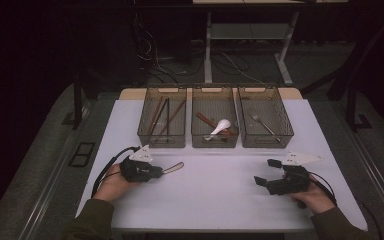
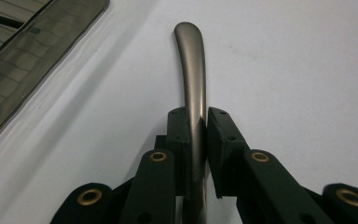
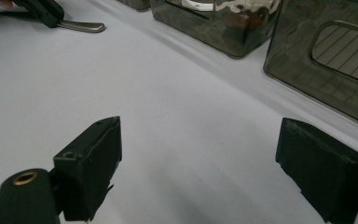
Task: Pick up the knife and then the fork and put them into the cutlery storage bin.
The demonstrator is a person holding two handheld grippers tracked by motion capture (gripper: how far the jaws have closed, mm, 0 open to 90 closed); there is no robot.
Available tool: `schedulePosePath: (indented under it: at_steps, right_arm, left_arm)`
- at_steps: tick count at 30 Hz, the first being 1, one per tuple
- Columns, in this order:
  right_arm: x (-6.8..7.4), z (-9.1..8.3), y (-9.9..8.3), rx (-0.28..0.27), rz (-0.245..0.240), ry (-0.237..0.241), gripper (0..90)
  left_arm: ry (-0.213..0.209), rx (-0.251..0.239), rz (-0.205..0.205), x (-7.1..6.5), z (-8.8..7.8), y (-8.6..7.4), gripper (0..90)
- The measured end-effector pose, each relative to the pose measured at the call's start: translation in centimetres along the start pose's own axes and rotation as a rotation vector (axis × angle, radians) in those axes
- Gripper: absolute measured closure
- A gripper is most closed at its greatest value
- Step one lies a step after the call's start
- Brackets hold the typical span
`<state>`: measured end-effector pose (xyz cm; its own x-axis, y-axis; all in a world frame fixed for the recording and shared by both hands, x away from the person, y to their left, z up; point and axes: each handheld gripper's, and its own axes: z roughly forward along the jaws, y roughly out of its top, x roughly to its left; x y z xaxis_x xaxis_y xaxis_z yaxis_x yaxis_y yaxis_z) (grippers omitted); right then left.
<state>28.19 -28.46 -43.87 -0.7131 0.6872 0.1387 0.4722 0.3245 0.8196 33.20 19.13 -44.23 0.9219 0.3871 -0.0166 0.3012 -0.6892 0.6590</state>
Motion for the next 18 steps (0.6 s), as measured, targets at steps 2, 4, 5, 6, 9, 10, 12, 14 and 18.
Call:
schedulePosePath:
  at_steps: [2, 4, 5, 6, 9, 10, 12, 14, 18]
  right_arm:
    - [0.0, 0.0, 0.0, 0.003, -0.002, 0.003, 14.1]
    - [0.0, -0.1, 0.1, 0.018, -0.005, 0.011, 14.1]
    - [0.0, -0.1, 0.2, 0.028, -0.008, 0.015, 14.1]
    - [-0.1, -0.1, 0.2, 0.029, -0.008, 0.023, 14.2]
    - [-0.1, -0.4, 0.5, 0.043, -0.006, 0.049, 14.1]
    - [-0.1, -0.4, 0.6, 0.044, -0.007, 0.059, 14.0]
    - [0.0, -0.7, 0.8, 0.061, -0.016, 0.091, 14.1]
    - [-0.1, -0.9, 1.1, 0.074, -0.017, 0.142, 14.1]
    - [0.1, -0.8, 1.6, 0.100, -0.039, 0.186, 14.4]
  left_arm:
    - [0.005, 0.001, -0.002, -0.1, 0.0, 0.1, 79.3]
    - [0.007, 0.007, -0.004, -0.1, 0.0, 0.2, 79.3]
    - [0.000, 0.004, -0.002, -0.2, 0.1, 0.3, 79.3]
    - [-0.007, -0.002, -0.005, -0.3, 0.1, 0.4, 79.3]
    - [-0.030, -0.004, 0.015, -0.7, 0.3, 0.9, 79.3]
    - [-0.036, -0.004, 0.023, -0.9, 0.3, 1.1, 79.3]
    - [-0.045, -0.011, 0.032, -1.2, 0.3, 1.5, 79.3]
    - [-0.055, -0.025, 0.042, -1.5, 0.2, 2.0, 79.3]
    - [-0.081, -0.039, 0.067, -2.2, 0.2, 3.1, 79.3]
